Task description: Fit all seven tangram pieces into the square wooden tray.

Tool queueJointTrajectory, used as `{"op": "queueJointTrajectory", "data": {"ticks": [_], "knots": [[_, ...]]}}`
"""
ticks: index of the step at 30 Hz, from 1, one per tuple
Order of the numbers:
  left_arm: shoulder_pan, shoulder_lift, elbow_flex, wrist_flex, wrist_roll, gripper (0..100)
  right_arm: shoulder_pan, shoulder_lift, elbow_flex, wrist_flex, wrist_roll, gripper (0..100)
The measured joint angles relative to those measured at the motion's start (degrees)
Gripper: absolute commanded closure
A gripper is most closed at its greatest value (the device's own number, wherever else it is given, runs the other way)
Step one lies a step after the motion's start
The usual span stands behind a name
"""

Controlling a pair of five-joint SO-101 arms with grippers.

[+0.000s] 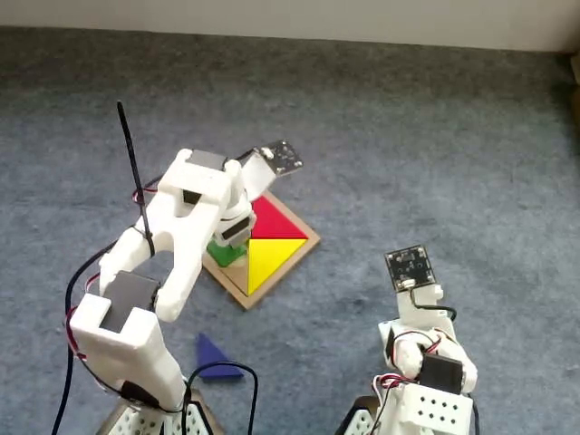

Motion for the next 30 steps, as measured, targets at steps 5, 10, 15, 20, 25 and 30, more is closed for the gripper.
{"op": "queueJointTrajectory", "data": {"ticks": [5,10,15,20,25,30], "knots": [[0.00,0.00,-0.09,0.00,-0.09,87,0.00,0.00,0.00,0.00,0.00,90.8],[-0.35,0.00,-3.60,3.25,-0.18,87,0.00,0.00,0.00,0.00,0.00,90.8],[-0.88,-4.92,-7.21,11.08,-0.26,87,0.00,0.00,0.00,0.00,0.00,90.8],[-0.88,-9.58,-4.13,12.04,-0.26,87,0.00,0.00,0.00,0.00,0.00,90.8],[-2.46,-9.67,-0.35,11.52,-0.26,87,0.00,0.00,0.00,0.00,0.00,90.8],[-6.33,-9.67,3.78,2.90,-0.26,87,0.00,0.00,0.00,0.00,0.00,90.8]]}}
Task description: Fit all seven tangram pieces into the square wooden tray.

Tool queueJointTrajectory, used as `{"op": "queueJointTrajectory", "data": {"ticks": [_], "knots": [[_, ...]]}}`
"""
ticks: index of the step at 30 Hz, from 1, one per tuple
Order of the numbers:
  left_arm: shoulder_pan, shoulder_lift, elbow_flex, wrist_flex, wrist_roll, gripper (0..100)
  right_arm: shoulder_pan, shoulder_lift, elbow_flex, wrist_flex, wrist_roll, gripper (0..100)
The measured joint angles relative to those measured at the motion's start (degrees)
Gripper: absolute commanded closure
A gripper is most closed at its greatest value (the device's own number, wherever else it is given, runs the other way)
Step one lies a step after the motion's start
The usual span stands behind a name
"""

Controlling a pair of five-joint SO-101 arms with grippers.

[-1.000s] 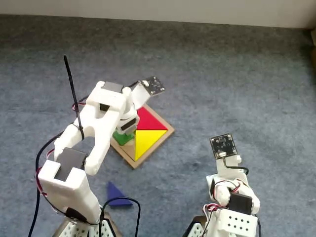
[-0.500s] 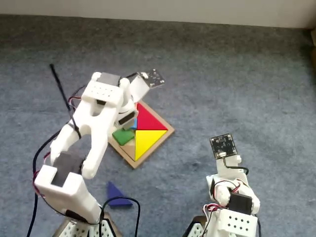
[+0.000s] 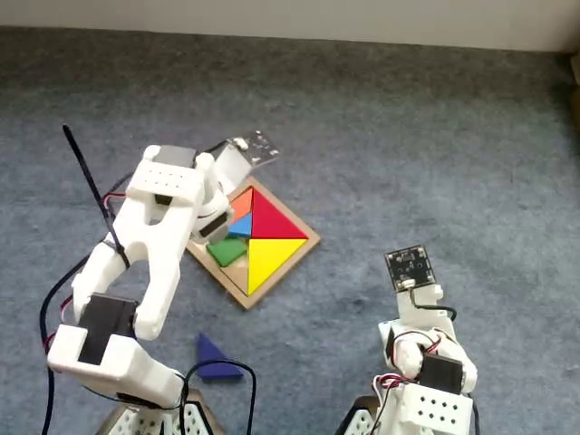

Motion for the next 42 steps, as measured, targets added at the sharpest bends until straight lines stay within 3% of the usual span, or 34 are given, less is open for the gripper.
{"op": "queueJointTrajectory", "data": {"ticks": [13,42], "knots": [[-1.41,0.00,10.37,-14.07,0.00,87,1.85,0.00,0.00,0.00,0.00,90.8],[7.03,-0.35,10.81,-14.51,0.00,87,1.85,0.00,0.00,0.00,0.00,90.8]]}}
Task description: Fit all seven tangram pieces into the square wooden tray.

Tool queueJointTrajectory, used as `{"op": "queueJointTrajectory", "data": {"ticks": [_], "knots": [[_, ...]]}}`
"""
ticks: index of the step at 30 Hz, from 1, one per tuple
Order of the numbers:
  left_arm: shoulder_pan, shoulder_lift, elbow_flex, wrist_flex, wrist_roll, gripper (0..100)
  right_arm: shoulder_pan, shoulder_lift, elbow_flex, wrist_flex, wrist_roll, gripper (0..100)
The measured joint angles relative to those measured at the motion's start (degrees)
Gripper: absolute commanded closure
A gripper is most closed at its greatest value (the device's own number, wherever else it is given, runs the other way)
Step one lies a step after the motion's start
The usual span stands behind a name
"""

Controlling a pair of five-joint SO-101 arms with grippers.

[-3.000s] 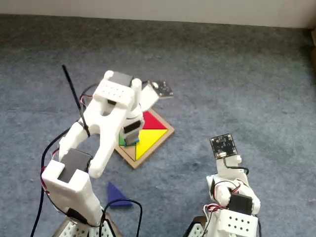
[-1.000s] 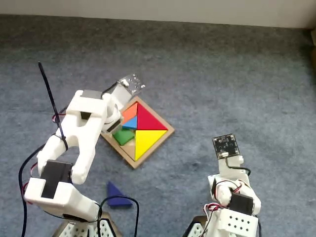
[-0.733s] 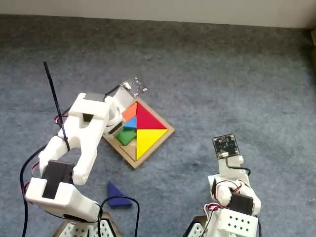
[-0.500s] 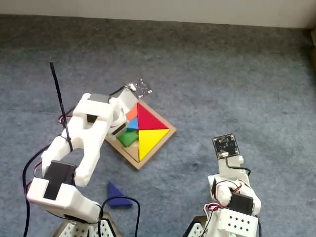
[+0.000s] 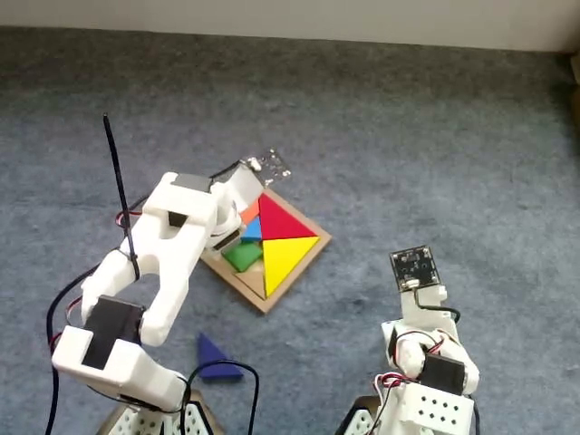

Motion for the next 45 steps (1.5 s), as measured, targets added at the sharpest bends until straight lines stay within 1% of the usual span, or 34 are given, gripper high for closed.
{"op": "queueJointTrajectory", "data": {"ticks": [8,14,17,24,30,33,39,45], "knots": [[5.71,0.00,0.00,0.00,0.00,87,0.00,0.00,0.00,0.00,0.00,90.8],[6.59,0.00,-0.88,0.26,0.00,87,0.00,0.00,0.00,0.00,0.00,90.8],[6.59,0.00,-3.52,3.60,0.00,87,0.00,0.00,0.00,0.00,0.00,90.8],[6.86,-0.18,-9.58,16.00,0.00,87,0.00,0.00,0.00,0.00,0.00,90.8],[6.95,-0.18,-9.67,19.52,0.00,87,0.00,0.00,0.00,0.00,0.00,90.8],[6.95,-0.18,-6.68,17.85,0.00,87,0.00,0.00,0.00,0.00,0.00,90.8],[6.86,-0.44,0.79,7.47,0.00,87,0.00,0.00,0.00,0.00,0.00,90.8],[6.77,-1.14,2.29,0.62,0.00,87,0.00,0.00,0.00,0.00,0.00,90.8]]}}
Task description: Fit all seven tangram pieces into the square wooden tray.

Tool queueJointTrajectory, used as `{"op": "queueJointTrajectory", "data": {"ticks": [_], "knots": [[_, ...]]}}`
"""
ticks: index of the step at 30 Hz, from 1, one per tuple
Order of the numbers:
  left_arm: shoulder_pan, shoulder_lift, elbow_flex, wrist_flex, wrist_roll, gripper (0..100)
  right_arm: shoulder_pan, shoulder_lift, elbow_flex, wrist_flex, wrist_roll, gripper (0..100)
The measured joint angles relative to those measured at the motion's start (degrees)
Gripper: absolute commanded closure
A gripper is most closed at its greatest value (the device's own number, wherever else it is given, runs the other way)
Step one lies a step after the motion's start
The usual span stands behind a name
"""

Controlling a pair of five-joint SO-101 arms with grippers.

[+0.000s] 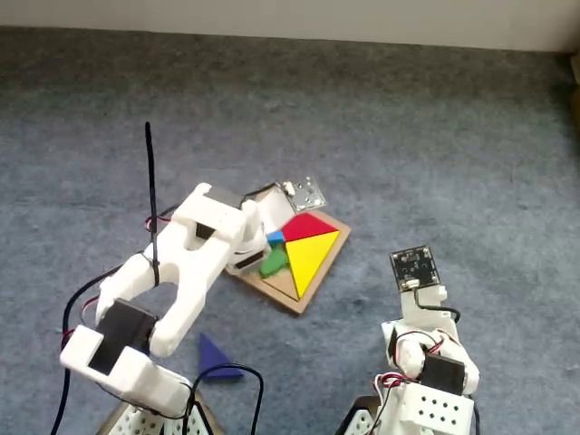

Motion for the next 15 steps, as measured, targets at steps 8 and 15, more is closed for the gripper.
{"op": "queueJointTrajectory", "data": {"ticks": [8,15], "knots": [[-0.26,0.09,0.09,-2.81,0.00,87,0.00,0.00,0.00,0.00,0.00,90.8],[1.67,-1.14,0.09,2.81,0.00,87,0.00,0.00,0.00,0.00,0.00,90.8]]}}
